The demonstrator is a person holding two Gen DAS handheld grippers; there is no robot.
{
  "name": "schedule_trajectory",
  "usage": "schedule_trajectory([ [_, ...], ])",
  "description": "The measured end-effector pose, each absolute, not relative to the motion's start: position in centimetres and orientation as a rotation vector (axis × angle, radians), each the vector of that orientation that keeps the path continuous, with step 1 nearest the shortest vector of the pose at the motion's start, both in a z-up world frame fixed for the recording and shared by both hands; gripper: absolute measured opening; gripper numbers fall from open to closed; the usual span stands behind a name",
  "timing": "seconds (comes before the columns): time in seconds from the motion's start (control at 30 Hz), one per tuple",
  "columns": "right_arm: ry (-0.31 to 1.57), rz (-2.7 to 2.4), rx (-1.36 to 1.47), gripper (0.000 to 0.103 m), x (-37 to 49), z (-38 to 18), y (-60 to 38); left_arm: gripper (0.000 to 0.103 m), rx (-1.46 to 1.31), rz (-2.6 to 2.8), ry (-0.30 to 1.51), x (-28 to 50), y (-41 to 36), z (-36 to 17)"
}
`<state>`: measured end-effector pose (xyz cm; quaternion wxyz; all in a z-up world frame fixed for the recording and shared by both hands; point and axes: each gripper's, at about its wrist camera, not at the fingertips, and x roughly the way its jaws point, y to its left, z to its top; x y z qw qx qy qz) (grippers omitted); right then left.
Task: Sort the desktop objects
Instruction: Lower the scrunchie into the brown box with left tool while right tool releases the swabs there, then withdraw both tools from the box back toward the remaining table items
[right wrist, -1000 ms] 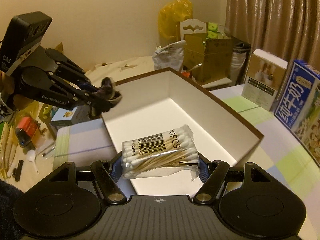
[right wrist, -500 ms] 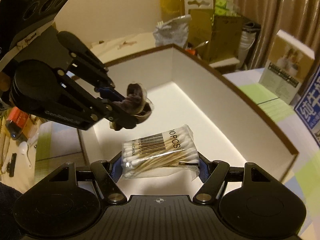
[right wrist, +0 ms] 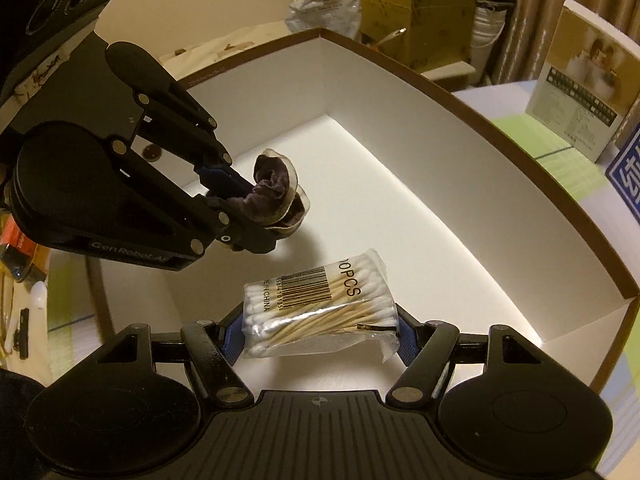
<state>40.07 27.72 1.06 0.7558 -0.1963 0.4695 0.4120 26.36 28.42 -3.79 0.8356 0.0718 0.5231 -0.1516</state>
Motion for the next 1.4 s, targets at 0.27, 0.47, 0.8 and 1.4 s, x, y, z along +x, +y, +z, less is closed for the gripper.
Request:
schedule_trajectory([
  [0.27, 0.988, 0.877, -0.457, 0.094, 39.7, 0.8, 28.2, 0.055, 0.163, -0.297, 1.116, 26.6, 28.9, -3.8],
  [0.47, 0.947, 0.878, -0.459, 0.101, 39.4, 1.4, 28.1, 0.069, 0.188, -0.275, 1.114, 26.5, 29.0, -3.5],
  [0.8, 0.941, 0.870, -0.443, 0.101, 38.4, 2.4, 27.0, 0.073, 0.199, -0.235, 1.121, 25.7, 28.9, -3.0],
  [1.4, 0.819, 0.836, -0.334, 0.101, 32.7, 8.1, 22.7, 0.081, 0.191, -0.199, 1.035, 21.1, 26.2, 2.2],
])
